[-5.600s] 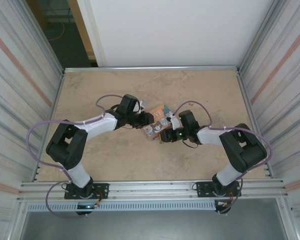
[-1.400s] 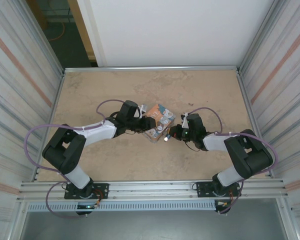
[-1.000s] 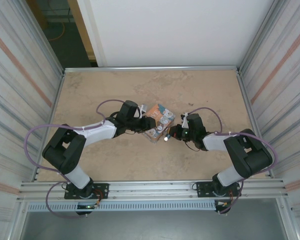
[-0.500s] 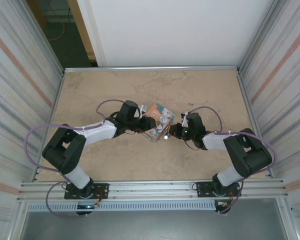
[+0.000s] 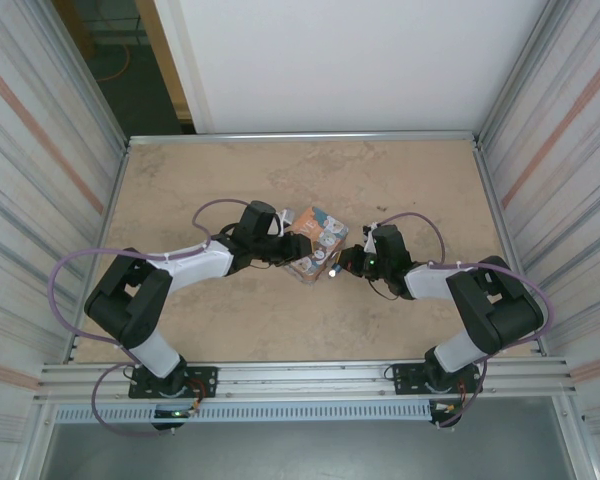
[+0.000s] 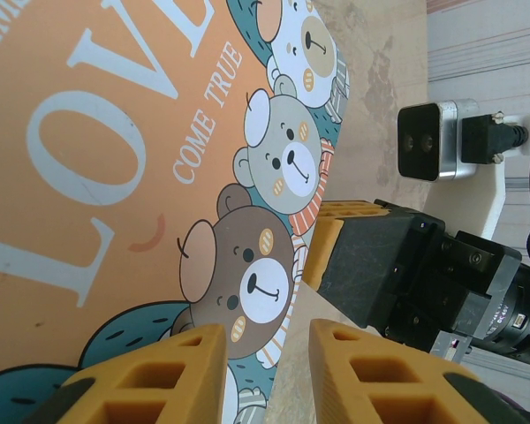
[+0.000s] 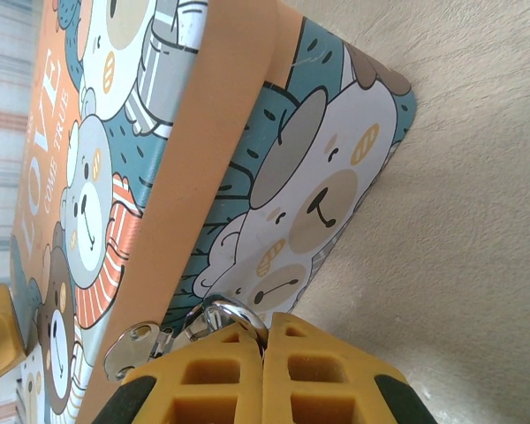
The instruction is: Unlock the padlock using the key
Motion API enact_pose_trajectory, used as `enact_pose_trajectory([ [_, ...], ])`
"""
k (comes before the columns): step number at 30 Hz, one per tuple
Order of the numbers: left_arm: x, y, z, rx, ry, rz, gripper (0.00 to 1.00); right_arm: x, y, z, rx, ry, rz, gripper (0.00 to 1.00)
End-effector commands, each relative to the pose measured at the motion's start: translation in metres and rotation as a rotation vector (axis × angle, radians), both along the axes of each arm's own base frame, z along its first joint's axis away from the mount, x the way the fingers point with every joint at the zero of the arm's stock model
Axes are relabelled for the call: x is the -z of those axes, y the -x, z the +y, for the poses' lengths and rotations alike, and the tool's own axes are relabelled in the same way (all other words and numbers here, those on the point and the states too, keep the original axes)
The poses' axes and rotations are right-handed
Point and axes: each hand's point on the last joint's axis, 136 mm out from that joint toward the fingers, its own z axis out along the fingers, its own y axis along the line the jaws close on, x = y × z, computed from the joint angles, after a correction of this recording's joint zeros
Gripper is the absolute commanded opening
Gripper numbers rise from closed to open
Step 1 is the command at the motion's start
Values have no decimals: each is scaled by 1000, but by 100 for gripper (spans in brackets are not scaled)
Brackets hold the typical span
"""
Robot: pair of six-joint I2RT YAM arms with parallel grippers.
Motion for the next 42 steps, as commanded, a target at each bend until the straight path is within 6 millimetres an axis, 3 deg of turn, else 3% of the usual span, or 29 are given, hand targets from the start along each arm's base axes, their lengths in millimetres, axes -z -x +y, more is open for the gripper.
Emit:
enact_pose_trajectory([
  [1,60,34,22,-1,-150,188,32,-24,-21,5,30,-49,-72,0],
  [13,60,23,35,-27,-152,183,32,-29,-15,-20,73,25,-87,0],
  [24,52,-5,50,-52,-149,154,32,-47,-1,-50,96,129,-121,0],
  [34,47,-44,63,-70,-147,132,32,-66,15,-55,16,194,-145,0],
  [42,33,-64,60,-54,-142,88,40,-71,29,-59,-13,208,-141,0],
])
